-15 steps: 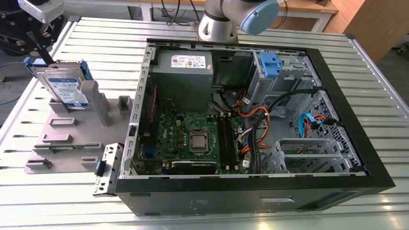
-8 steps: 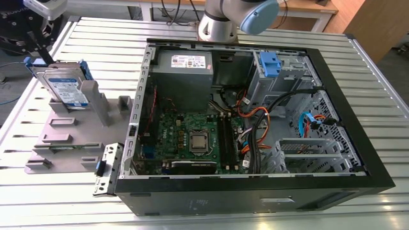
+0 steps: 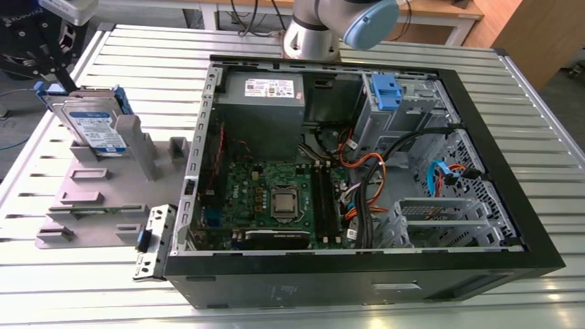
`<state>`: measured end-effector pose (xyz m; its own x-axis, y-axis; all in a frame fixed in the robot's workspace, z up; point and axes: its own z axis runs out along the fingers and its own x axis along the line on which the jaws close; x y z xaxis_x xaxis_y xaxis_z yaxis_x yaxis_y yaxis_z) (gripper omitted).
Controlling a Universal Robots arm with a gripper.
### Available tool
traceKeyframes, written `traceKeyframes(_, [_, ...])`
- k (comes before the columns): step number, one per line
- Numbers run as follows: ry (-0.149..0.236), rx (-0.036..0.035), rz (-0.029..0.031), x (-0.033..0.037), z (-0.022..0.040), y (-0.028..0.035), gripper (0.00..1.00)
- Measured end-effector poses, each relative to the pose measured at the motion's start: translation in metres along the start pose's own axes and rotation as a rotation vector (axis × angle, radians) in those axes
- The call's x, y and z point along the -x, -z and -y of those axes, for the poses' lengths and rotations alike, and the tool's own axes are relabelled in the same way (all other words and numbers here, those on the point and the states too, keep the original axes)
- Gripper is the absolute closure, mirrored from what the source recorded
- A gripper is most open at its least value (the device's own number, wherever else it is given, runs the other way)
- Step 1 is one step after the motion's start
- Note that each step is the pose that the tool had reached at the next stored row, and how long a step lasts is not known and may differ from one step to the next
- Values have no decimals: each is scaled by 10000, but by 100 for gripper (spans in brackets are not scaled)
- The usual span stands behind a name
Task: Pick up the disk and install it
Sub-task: 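Pick up the disk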
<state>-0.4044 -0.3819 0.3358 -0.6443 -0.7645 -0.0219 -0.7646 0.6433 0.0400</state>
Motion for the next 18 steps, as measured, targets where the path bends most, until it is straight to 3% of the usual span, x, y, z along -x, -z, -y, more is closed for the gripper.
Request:
traceKeyframes(8, [163,3,-6,0,0,-1,89])
traceKeyframes(18, [1800,35,-78,0,0,-1,89])
